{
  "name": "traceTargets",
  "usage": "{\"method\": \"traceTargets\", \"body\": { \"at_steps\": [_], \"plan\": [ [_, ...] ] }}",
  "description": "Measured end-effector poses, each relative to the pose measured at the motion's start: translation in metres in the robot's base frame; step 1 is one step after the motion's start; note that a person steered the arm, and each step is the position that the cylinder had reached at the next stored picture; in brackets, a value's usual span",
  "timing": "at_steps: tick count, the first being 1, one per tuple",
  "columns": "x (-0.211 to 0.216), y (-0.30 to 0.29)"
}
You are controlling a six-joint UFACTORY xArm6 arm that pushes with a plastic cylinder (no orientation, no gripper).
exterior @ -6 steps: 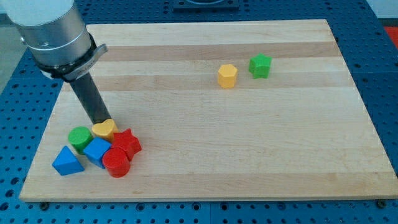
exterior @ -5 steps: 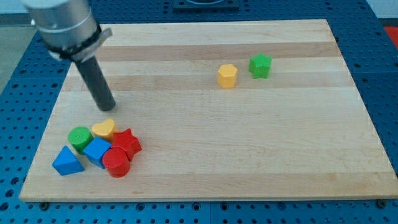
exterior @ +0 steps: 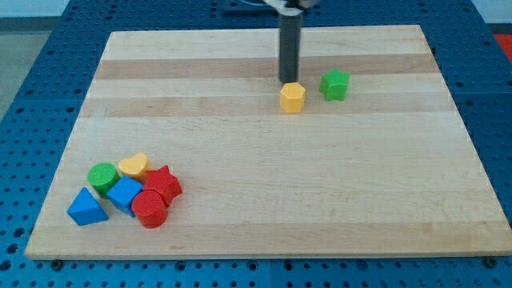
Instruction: Place the hexagon at the top right side of the heart
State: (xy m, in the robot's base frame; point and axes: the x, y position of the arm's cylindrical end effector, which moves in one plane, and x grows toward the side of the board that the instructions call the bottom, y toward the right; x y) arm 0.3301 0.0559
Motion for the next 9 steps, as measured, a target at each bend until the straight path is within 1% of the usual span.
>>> {"method": "traceTargets", "body": {
  "at_steps": [1,2,3,6,8,9],
  "plan": [
    [0.017,0.018],
    [0.039,0.013],
    [0.051,-0.005],
    [0.053,-0.081],
    [0.091,-0.111],
    [0.093,-0.140]
  ]
}}
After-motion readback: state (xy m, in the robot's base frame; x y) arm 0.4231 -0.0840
